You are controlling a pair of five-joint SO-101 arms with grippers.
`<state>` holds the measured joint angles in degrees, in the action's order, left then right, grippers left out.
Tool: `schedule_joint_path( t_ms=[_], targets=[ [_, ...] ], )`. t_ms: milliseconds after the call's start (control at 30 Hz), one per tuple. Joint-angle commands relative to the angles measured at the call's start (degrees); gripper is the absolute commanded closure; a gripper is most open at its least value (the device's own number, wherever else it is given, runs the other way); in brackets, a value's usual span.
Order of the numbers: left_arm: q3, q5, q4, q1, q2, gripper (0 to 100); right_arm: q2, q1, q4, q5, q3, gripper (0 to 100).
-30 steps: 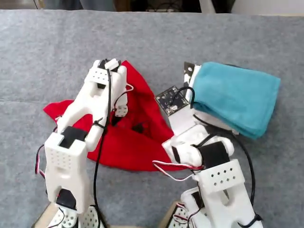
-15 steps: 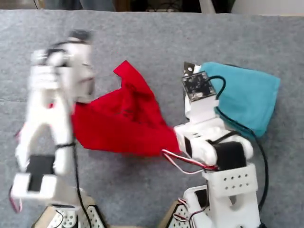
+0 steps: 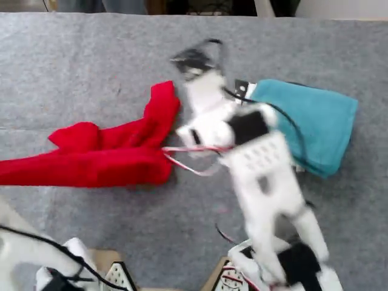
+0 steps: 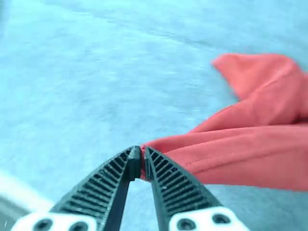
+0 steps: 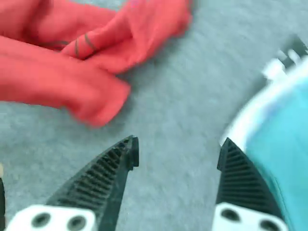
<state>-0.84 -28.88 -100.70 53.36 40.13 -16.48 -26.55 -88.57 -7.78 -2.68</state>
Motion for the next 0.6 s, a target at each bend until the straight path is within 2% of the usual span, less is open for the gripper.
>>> schedule_joint_path(
  t_ms=[0,100,300,567],
  targets=[
    [0.0,-0.9,-0.1,8.4,4.2,97,15.1,-4.1,2.3,0.7,11.6,72.3],
    [0.0,-0.9,-0.1,11.3,4.6,97,27.9,-5.8,4.8,1.2,22.7,72.4],
    [0.0,-0.9,-0.1,11.8,5.2,97,51.2,-8.8,6.3,7.9,45.8,72.6],
    [5.5,-1.0,-0.1,11.9,5.2,97,75.5,-14.0,-3.2,9.1,69.1,72.7]
  ],
)
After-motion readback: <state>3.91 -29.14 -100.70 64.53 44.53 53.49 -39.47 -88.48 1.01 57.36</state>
